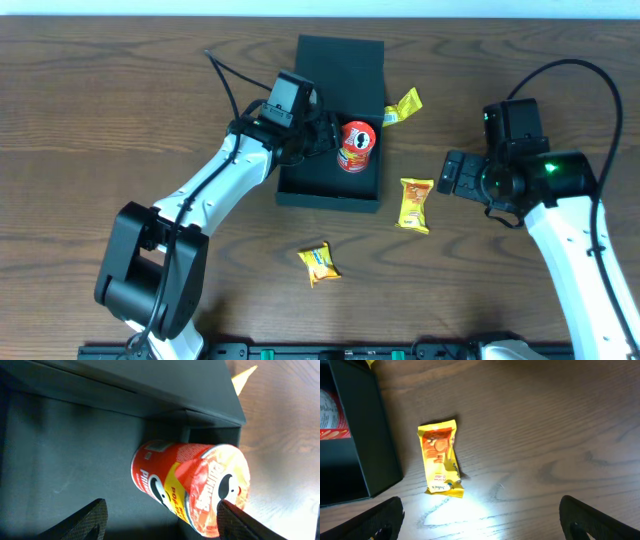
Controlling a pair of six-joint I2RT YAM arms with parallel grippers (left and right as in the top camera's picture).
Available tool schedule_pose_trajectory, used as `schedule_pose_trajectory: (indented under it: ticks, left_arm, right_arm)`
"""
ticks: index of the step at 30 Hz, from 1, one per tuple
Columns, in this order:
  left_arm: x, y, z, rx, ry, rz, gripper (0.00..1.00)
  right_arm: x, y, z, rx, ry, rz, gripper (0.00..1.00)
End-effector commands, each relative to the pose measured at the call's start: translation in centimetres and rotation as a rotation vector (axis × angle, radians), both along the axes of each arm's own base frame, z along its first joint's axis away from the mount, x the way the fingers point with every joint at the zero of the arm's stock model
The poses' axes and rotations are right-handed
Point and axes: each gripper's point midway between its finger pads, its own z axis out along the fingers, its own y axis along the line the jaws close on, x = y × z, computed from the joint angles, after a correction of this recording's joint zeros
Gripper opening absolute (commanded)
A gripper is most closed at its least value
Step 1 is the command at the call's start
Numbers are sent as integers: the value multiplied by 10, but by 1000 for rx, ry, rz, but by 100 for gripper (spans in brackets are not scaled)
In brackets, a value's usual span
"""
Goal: Pack container
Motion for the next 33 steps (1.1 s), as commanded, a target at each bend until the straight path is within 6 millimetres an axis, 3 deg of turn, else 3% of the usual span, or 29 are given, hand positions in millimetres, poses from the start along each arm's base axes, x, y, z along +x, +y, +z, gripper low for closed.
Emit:
schedule_pose_trajectory:
  ticks: [1, 5, 9, 10, 11, 12, 14, 20, 23, 27, 33]
  left_arm:
    - [0, 0, 21, -7, -71, -52, 72]
    - [-3, 13, 40, 59, -140, -70, 71]
    - [-11, 19, 66, 100, -223, -121, 63]
    - [-13, 20, 74, 99, -243, -128, 53]
    - [-15, 21, 81, 96, -255, -126, 33]
    - [-18, 24, 88, 101, -266, -119, 20]
    - [-22, 34, 93, 138, -271, -100, 6]
    - [-39, 61, 78, 351, -242, -105, 6]
    - [-43, 51, 76, 467, -338, -282, 6]
    - [-32, 41, 75, 587, -443, -352, 6]
    - [-21, 24, 47, 598, -439, -407, 6]
  right_arm:
    - [3, -2, 6, -33, -21, 12, 99]
    - [3, -2, 7, -35, -24, 11, 99]
    - [5, -2, 7, -34, -30, 11, 99]
    - [5, -2, 7, -34, -30, 11, 99]
    - [5, -2, 7, -34, -30, 11, 99]
    - [5, -2, 7, -34, -30, 11, 99]
    - [5, -2, 7, -34, -29, 10, 99]
    - [3, -2, 6, -35, -18, 11, 99]
    - [2, -1, 5, -31, -11, 10, 99]
    - [3, 3, 5, -13, -15, 22, 99]
    - [3, 4, 5, -6, -14, 24, 99]
